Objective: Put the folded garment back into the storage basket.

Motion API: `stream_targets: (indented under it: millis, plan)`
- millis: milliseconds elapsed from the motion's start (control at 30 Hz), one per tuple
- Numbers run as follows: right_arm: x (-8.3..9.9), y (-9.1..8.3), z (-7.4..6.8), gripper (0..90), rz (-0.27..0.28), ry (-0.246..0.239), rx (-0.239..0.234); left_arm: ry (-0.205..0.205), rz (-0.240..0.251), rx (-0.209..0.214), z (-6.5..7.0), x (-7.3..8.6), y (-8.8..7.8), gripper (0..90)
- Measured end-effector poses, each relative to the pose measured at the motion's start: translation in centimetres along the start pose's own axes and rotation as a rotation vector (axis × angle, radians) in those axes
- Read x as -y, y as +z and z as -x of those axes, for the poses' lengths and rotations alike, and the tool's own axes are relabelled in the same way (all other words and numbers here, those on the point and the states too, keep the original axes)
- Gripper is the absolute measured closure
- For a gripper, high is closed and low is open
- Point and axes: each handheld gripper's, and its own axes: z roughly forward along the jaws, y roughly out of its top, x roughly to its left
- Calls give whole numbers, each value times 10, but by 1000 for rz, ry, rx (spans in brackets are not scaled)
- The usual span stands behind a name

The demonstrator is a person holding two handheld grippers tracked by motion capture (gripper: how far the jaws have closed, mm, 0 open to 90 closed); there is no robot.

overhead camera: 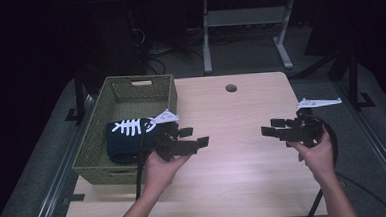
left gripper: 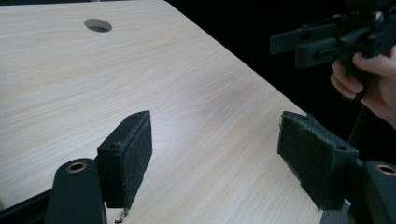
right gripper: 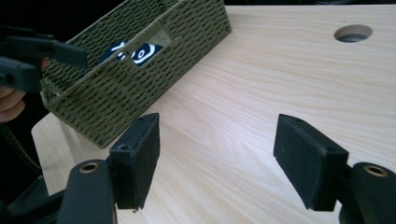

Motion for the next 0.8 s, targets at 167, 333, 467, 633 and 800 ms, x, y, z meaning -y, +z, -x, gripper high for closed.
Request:
stream_targets:
  millis: [167,333,467,633,800]
  plan:
    - [11,-13,9,314,19,15,43,12,-12,24,13,11,8,259]
    - [27,-25,18,317,35,36,84,19,-21,46,22,28,16,260]
    - [42,-33,22,315,31,48,112,39,-48,61,30,41,24,259]
    - [58,-41,24,304,52,58,126,19,-53,129,39,54,27,251]
    - [93,-46,5,273,45,59,138,15,-36,205,53,76,21,240]
